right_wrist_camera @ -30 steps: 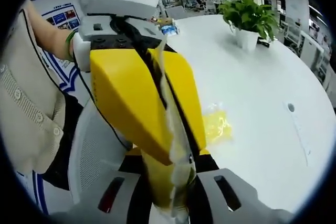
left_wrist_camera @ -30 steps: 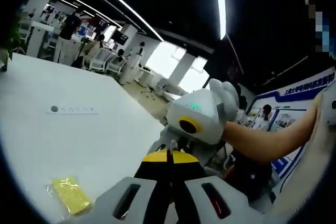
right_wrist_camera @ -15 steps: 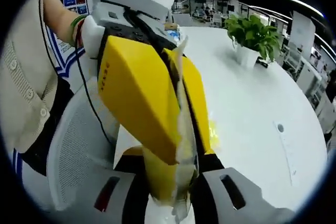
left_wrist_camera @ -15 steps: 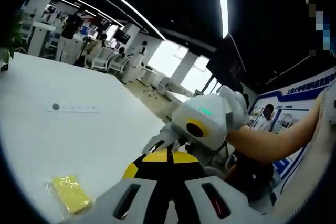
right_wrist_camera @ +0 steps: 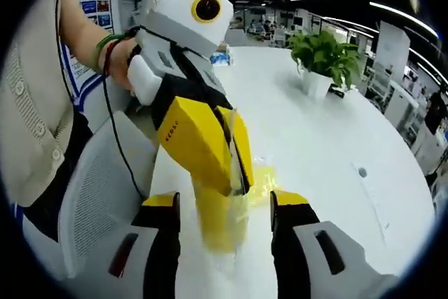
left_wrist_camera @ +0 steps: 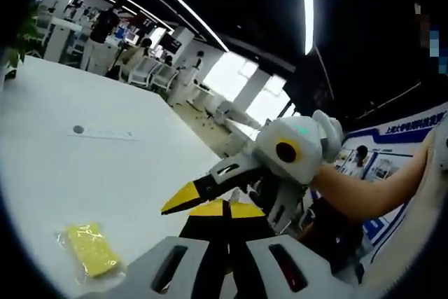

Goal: Compare the silicone blocks by pressing each to a similar depth, holding the contact briefly, and releasing to observe deformation and rebound differences across the visible hardness samples.

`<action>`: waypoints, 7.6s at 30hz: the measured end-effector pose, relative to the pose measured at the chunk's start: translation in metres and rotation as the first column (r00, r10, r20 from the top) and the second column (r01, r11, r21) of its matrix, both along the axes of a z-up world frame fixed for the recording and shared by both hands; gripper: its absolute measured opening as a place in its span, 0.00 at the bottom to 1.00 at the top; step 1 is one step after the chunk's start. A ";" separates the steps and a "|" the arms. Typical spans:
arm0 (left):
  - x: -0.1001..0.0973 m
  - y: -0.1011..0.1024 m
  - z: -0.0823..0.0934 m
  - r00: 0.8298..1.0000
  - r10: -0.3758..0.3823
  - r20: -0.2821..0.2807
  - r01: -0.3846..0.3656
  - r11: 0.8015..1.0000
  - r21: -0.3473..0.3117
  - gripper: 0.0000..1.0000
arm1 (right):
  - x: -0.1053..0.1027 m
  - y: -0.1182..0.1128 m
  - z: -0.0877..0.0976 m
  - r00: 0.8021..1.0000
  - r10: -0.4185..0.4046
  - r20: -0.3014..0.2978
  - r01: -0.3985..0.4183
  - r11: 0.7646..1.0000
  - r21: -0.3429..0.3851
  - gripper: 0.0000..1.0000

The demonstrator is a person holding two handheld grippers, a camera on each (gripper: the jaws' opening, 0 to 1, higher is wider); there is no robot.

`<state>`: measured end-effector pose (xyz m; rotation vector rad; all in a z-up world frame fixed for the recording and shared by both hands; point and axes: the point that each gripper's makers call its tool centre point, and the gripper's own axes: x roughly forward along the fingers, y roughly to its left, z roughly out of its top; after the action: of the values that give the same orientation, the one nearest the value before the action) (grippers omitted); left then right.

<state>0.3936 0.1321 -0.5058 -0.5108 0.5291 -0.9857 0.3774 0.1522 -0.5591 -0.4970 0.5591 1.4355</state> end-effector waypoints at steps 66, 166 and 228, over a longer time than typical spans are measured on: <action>0.094 -0.064 -0.146 0.899 0.321 -0.297 -0.323 0.945 0.045 0.00 | -0.034 -0.189 -0.010 0.881 -0.472 -0.027 0.473 0.879 0.066 0.61; 0.010 0.097 -0.060 0.929 0.322 0.181 -0.369 0.844 0.389 0.55 | -0.079 -0.126 0.012 0.802 -0.597 0.015 0.585 0.791 0.180 0.59; -0.106 0.192 -0.058 0.886 0.420 0.198 -0.458 0.860 0.224 0.67 | -0.097 -0.097 -0.018 0.699 -0.711 -0.080 0.699 0.655 0.289 0.62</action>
<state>0.2873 0.3244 -0.5635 -0.2967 0.3828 -0.4946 0.2808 0.0554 -0.5774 -0.0295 0.4184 0.7197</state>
